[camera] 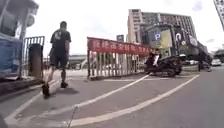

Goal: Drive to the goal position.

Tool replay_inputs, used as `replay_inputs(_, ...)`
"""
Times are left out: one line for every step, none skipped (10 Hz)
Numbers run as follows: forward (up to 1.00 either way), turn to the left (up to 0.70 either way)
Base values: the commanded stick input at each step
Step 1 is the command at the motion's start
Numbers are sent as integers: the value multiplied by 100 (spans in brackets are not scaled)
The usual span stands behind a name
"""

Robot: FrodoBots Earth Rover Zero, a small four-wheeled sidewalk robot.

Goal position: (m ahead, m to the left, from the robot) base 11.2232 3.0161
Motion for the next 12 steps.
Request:
replay_inputs(45, 0)
replay_inputs(45, 0)
replay_inputs(45, 0)
replay_inputs(45, 0)
replay_inputs(45, 0)
replay_inputs(45, 0)
replay_inputs(45, 0)
replay_inputs(45, 0)
replay_inputs(45, 0)
replay_inputs(45, 0)
replay_inputs(45, 0)
replay_inputs(45, 0)
